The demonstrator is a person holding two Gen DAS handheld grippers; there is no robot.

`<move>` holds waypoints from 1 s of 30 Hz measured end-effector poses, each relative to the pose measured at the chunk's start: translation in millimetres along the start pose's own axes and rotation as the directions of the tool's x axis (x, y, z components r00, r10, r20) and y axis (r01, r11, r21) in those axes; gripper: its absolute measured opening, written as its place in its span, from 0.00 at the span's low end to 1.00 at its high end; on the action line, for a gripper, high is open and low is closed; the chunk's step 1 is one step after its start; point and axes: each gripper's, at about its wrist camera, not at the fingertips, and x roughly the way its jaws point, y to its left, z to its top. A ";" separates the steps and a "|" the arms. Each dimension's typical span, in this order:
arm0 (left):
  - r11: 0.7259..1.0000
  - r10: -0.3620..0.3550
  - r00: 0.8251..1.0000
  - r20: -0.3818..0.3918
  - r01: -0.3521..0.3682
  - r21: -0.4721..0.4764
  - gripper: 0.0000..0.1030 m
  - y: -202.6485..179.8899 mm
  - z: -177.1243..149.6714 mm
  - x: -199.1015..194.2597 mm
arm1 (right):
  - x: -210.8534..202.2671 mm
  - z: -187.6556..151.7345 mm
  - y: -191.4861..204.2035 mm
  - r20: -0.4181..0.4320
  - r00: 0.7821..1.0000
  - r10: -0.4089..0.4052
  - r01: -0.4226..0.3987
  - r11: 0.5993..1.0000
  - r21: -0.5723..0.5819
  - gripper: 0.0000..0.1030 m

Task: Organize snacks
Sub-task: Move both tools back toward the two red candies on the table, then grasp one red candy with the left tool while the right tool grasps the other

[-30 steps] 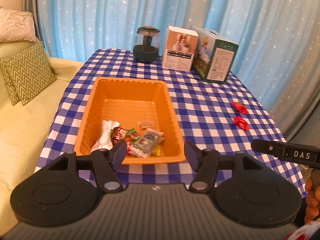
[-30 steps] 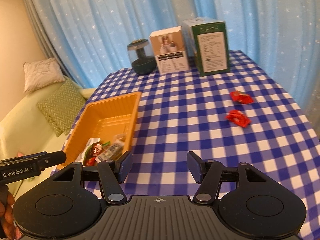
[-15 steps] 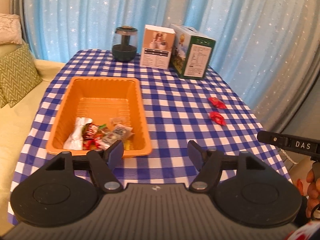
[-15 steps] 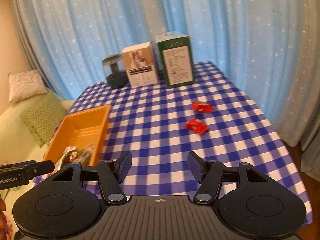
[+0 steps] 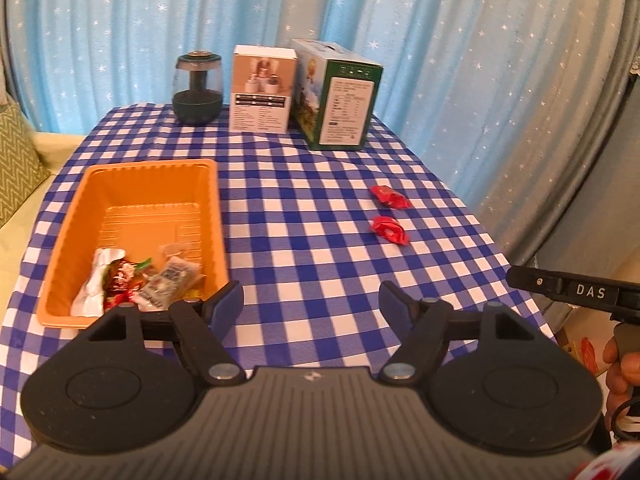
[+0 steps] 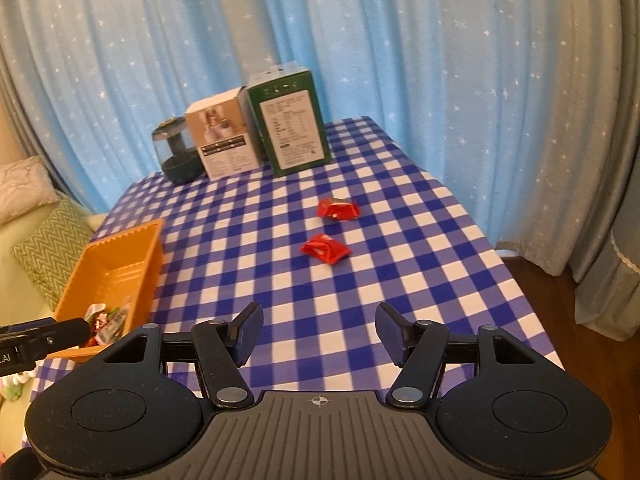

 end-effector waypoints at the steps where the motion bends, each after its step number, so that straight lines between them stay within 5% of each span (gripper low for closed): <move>1: 1.000 -0.003 1.000 -0.002 0.003 0.003 0.71 -2.1 0.3 2.4 | 1.0 -0.1 -2.3 -0.002 1.000 -0.003 0.003 1.000 0.003 0.60; 17: 0.999 -0.037 0.999 -0.037 0.038 0.038 0.73 -27.2 10.9 54.9 | 34.0 14.7 -33.8 -0.033 0.999 -0.031 0.030 0.999 -0.045 0.60; 30: 0.996 -0.030 0.996 -0.082 0.037 0.085 0.78 -22.9 33.1 135.7 | 118.9 35.2 -38.2 -0.089 0.995 0.040 -0.057 0.980 -0.192 0.60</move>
